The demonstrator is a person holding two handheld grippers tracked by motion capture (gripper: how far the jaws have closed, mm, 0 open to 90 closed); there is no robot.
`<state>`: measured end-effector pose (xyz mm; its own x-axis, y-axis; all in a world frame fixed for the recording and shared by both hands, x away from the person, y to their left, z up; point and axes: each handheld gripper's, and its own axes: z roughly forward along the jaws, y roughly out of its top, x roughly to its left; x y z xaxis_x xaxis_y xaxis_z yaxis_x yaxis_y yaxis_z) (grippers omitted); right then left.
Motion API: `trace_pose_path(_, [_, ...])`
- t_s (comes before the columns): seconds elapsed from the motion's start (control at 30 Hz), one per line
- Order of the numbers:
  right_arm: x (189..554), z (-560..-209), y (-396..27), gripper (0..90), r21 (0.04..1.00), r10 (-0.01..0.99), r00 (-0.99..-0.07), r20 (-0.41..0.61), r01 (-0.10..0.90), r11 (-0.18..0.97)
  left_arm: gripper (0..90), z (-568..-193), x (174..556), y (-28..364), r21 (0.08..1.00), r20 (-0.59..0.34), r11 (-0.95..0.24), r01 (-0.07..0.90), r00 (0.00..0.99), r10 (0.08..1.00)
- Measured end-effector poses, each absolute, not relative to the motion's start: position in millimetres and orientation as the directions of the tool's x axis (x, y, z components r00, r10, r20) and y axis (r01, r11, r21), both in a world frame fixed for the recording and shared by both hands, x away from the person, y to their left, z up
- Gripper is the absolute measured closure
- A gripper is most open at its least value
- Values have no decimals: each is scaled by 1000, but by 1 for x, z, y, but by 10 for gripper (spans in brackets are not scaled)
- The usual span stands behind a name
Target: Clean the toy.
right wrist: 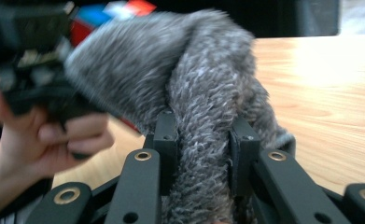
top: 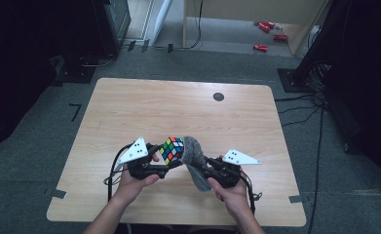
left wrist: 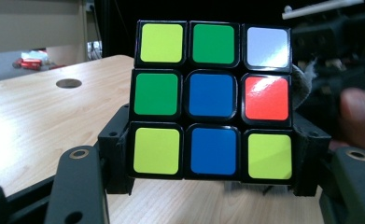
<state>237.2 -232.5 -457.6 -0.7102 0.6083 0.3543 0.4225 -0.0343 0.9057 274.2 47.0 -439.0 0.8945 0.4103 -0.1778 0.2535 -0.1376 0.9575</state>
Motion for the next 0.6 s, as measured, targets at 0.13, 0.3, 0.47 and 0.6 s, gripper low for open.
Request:
trace_pose_path(0.13, [232, -465, -216, 718, 919, 618, -743, 258, 386, 79, 346, -438, 275, 47, 954, -207, -123, 275, 895, 395])
trace_pose_path(0.3, [230, -459, -219, 721, 935, 644, -742, 188, 336, 114, 347, -438, 276, 47, 949, -227, -125, 291, 901, 370])
trace_pose_path(0.47, [230, -454, -227, 723, 956, 674, -725, 145, 279, 95, 347, -437, 274, 44, 948, -229, -134, 287, 912, 339])
trace_pose_path(0.6, [226, -466, -210, 721, 944, 643, -762, 83, 267, 195, 346, -437, 274, 43, 946, -236, -134, 295, 911, 338])
